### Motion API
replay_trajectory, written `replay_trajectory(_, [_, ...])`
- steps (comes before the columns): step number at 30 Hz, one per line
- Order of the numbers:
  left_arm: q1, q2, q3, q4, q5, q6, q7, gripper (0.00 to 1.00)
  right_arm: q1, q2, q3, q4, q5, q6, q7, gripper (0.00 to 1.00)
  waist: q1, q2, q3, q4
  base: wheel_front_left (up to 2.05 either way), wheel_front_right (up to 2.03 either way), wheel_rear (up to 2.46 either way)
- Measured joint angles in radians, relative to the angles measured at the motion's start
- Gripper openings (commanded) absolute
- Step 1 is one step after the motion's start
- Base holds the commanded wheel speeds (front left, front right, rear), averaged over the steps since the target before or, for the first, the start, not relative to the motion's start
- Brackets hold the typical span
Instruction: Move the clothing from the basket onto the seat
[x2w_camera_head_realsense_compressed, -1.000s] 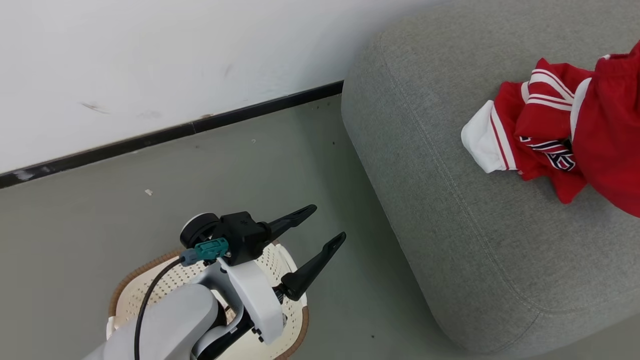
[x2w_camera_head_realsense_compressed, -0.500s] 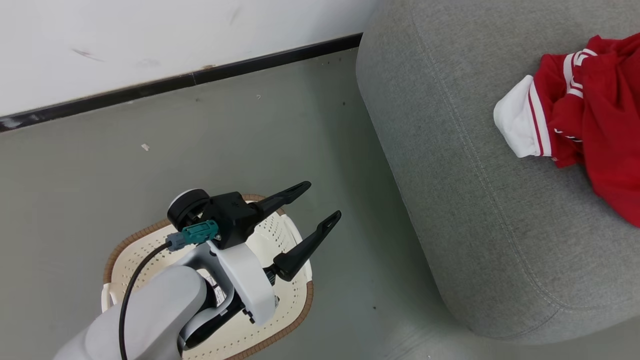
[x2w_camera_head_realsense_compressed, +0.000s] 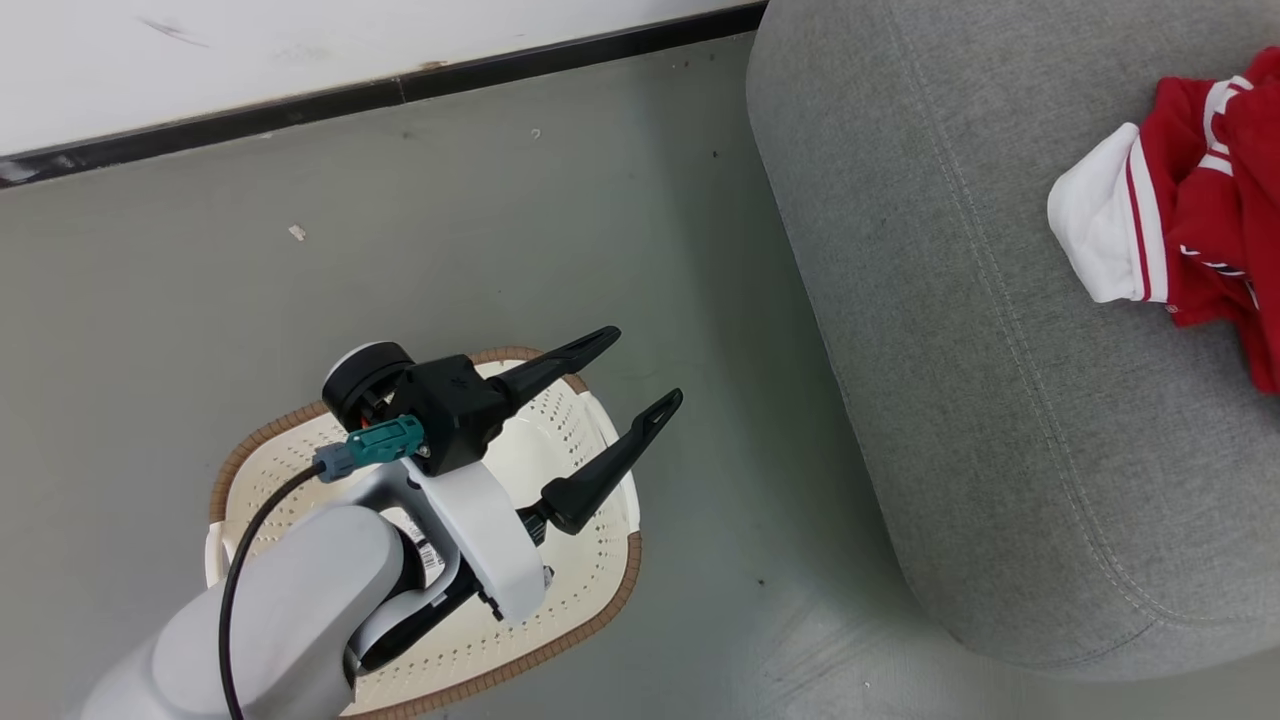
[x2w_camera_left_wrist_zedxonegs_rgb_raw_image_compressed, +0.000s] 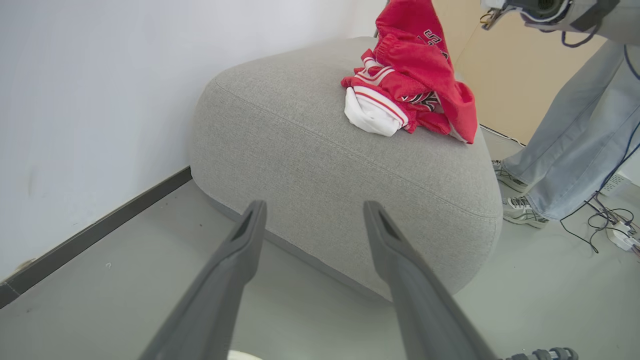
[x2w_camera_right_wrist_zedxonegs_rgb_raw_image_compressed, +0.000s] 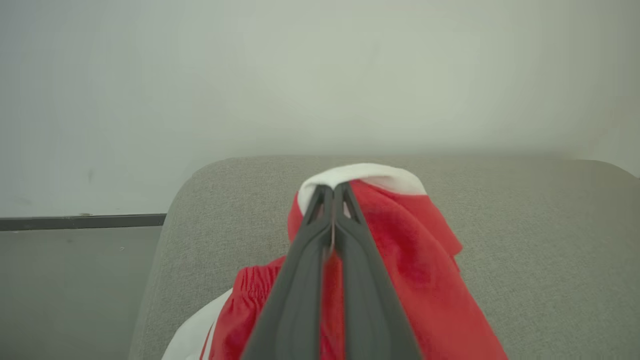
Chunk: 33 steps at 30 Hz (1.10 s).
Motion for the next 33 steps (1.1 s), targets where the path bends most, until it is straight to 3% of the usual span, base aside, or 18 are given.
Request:
replay_trajectory(8, [0.0, 0.008, 0.007, 0.008, 0.0, -0.003, -0.011, 1.0, 0.019, 0.03, 0.014, 0.089, -0.001, 0.0, 0.009, 0.0, 0.0, 0.0, -0.003, 0.002, 0.0, 0.0, 0.0])
replay_trajectory(11, [0.0, 0.009, 0.008, 0.015, 0.0, -0.003, -0.021, 1.0, 0.031, 0.037, 0.026, 0.117, 0.0, 0.0, 0.021, 0.08, 0.0, 0.0, -0.011, 0.0, 0.0, 0.0, 0.0])
replay_trajectory(13, [0.0, 0.009, 0.008, 0.02, 0.0, -0.003, -0.024, 1.0, 0.038, 0.046, 0.034, 0.122, 0.0, 0.0, 0.027, 0.26, 0.0, 0.0, -0.017, -0.002, 0.0, 0.0, 0.0])
replay_trajectory(14, [0.0, 0.009, 0.008, 0.022, 0.0, -0.003, -0.025, 1.0, 0.039, 0.052, 0.038, 0.123, 0.001, 0.0, 0.028, 0.41, 0.0, 0.0, -0.02, -0.003, 0.0, 0.0, 0.0])
replay_trajectory(15, [0.0, 0.009, 0.008, 0.025, 0.0, -0.003, -0.027, 1.0, 0.039, 0.056, 0.041, 0.127, 0.002, 0.0, 0.028, 0.6, 0.0, 0.0, -0.024, -0.004, 0.0, 0.0, 0.0])
replay_trajectory(16, [0.0, 0.008, 0.007, 0.027, 0.0, -0.003, -0.027, 1.0, 0.039, 0.056, 0.044, 0.131, 0.003, 0.0, 0.028, 1.0, 0.0, 0.0, -0.027, -0.005, 0.0, 0.0, 0.0])
replay_trajectory(23, [0.001, 0.007, 0.008, 0.04, -0.002, -0.006, -0.041, 1.0, 0.038, 0.044, 0.077, 0.149, 0.041, 0.0, 0.081, 1.0, 0.0, 0.0, -0.054, -0.009, 0.0, 0.0, 0.0])
replay_trajectory(33, [0.005, 0.004, 0.026, 0.063, -0.003, -0.006, -0.08, 1.0, 0.001, -0.031, 0.107, 0.114, 0.065, 0.0, 0.107, 1.0, 0.0, 0.0, -0.107, -0.013, 0.0, 0.0, 0.0])
